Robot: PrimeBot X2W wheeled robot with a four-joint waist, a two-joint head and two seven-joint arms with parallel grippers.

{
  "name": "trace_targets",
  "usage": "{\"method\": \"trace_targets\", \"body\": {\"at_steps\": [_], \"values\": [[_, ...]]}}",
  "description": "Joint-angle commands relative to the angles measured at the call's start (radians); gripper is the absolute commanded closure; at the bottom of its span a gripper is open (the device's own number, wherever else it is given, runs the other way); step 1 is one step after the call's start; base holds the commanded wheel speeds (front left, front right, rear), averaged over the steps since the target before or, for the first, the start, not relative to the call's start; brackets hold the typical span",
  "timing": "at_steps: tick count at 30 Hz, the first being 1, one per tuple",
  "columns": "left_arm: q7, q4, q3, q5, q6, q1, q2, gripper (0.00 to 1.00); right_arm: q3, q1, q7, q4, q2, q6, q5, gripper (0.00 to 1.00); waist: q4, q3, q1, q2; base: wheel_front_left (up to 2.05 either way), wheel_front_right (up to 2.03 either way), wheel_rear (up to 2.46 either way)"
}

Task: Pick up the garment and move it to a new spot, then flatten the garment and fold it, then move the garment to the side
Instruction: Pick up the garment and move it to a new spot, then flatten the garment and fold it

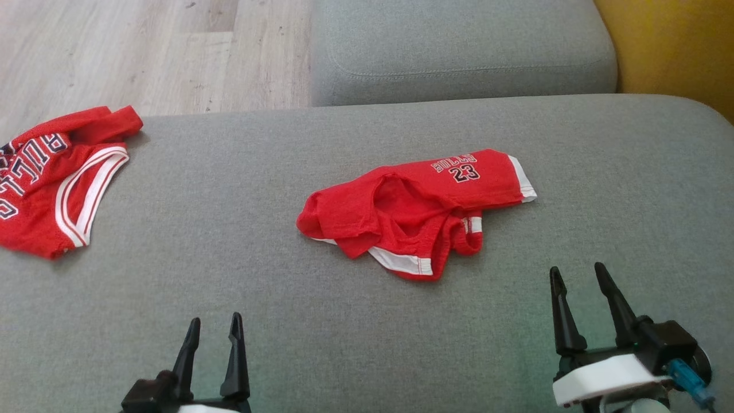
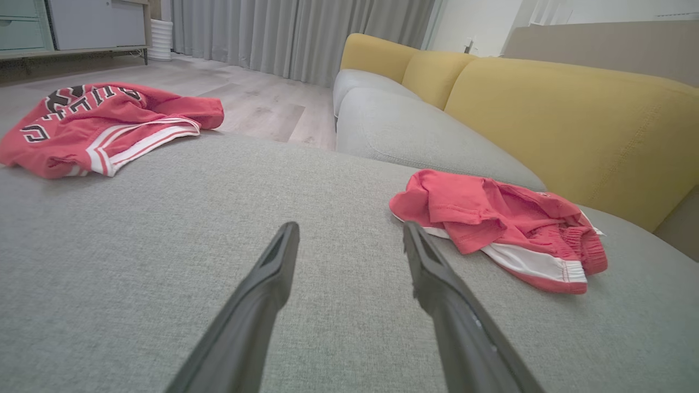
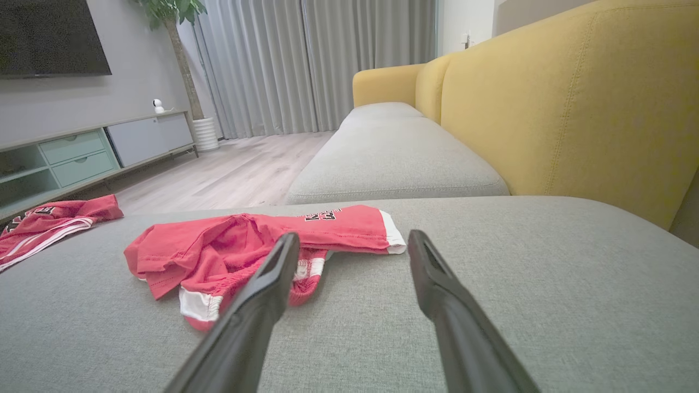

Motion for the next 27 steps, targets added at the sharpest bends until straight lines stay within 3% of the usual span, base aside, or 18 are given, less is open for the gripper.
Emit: {"method": "trace_targets", "body": {"at_steps": [1,18,27], "values": [[-0.010,-0.028,0.040,0.010,-0.002,-0.032,-0.005,0.00,0.025,-0.027,-0.011,-0.023,-0.006,0.008,-0.004,0.00,-0.001,0.000,0.0001,-0.0001,0.00,0.00,0.00],[-0.010,0.001,0.039,0.059,-0.024,-0.077,-0.006,0.00,0.024,-0.044,-0.011,-0.009,-0.006,0.008,-0.013,0.00,-0.006,0.029,0.0001,-0.0001,0.00,0.00,0.00],[0.034,0.074,-0.110,0.094,-0.067,-0.281,-0.015,0.00,0.036,-0.099,-0.011,-0.033,-0.006,0.008,-0.034,0.00,-0.045,0.136,0.0001,-0.0001,0.00,0.00,0.00]]}}
